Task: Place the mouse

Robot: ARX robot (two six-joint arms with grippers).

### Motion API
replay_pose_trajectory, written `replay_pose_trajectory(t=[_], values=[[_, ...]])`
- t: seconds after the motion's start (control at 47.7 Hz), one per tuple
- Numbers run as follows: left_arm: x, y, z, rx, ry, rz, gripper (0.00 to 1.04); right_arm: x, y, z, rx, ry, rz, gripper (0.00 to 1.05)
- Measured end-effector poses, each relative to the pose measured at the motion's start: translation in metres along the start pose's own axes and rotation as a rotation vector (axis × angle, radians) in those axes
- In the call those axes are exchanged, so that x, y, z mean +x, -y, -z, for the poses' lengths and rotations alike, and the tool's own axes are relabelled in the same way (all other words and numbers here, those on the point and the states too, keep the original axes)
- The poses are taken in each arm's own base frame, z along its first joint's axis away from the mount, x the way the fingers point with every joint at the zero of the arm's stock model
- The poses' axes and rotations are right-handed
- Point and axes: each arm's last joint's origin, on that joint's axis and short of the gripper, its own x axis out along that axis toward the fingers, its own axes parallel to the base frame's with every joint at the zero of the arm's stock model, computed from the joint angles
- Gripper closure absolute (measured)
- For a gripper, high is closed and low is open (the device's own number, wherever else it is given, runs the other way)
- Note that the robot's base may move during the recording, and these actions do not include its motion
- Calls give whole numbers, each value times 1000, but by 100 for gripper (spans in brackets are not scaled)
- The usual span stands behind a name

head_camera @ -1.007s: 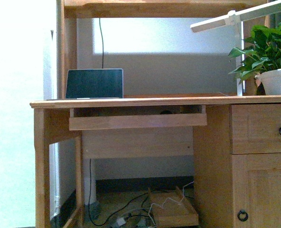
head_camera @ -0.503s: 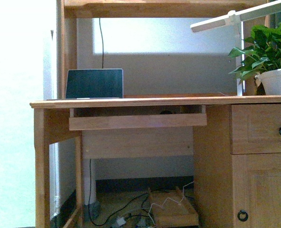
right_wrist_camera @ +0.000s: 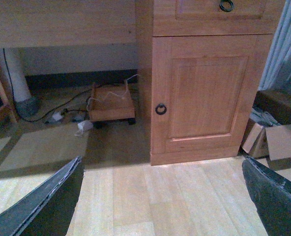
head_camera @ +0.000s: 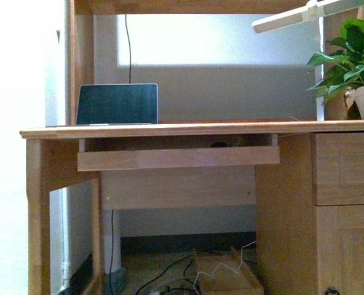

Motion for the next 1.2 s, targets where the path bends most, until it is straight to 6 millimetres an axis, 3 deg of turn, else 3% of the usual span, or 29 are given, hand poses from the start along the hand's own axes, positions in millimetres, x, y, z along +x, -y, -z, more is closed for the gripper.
replay_pose_trajectory(t=[1.195], values=[[0, 0, 0, 0, 1, 0, 8, 0, 0, 0, 0, 0, 0, 7]])
